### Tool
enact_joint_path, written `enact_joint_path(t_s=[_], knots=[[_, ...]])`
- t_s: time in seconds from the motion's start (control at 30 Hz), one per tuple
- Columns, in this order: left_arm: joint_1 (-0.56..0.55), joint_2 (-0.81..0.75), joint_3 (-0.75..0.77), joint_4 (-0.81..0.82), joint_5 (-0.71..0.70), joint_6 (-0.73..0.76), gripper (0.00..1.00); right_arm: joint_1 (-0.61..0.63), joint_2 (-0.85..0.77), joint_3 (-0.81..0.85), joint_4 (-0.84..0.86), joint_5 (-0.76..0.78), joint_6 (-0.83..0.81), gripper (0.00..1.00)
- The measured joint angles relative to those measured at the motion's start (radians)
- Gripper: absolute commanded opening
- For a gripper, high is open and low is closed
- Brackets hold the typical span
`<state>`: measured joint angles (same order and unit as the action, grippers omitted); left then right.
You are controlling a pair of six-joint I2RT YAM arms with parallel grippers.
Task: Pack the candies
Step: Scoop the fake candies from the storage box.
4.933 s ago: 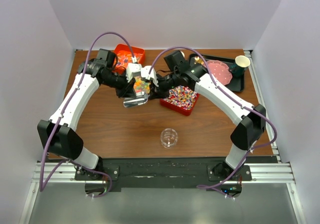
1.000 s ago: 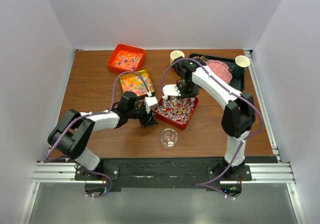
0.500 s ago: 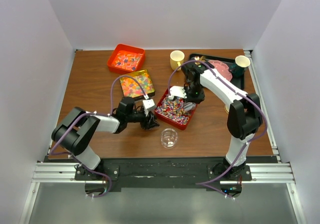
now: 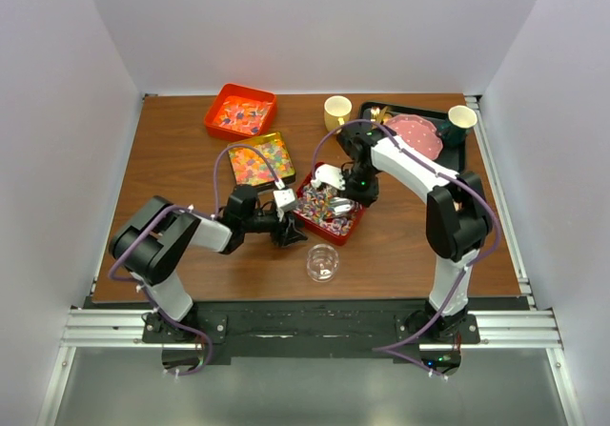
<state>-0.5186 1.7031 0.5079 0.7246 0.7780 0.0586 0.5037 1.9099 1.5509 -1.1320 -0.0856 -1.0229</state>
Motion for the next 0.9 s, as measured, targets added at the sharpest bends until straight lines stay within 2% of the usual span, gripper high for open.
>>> enact_joint_path(t_s=[0.23,0.63,0.7,0.8,0.9], knots=[[-0.002,0.032,0.0,0.041,0.004,-0.039,0.49,0.067,0.04,0.042,0.074,0.032,0.126,0.0],[0.004,0.035,0.006,0.007,0.007,-0.05,0.5,0.106,0.109,0.138,0.072,0.043,0.194,0.0],[0.03,-0.009,0.007,-0.054,0.01,-0.035,0.51,0.106,0.108,0.136,0.074,0.044,0.193,0.0],[0.111,-0.107,0.014,-0.152,0.043,-0.007,0.6,0.106,0.092,0.111,0.095,0.045,0.186,0.0],[0.208,-0.183,0.046,-0.228,0.084,0.032,0.6,0.107,0.08,0.093,0.109,0.045,0.176,0.0]])
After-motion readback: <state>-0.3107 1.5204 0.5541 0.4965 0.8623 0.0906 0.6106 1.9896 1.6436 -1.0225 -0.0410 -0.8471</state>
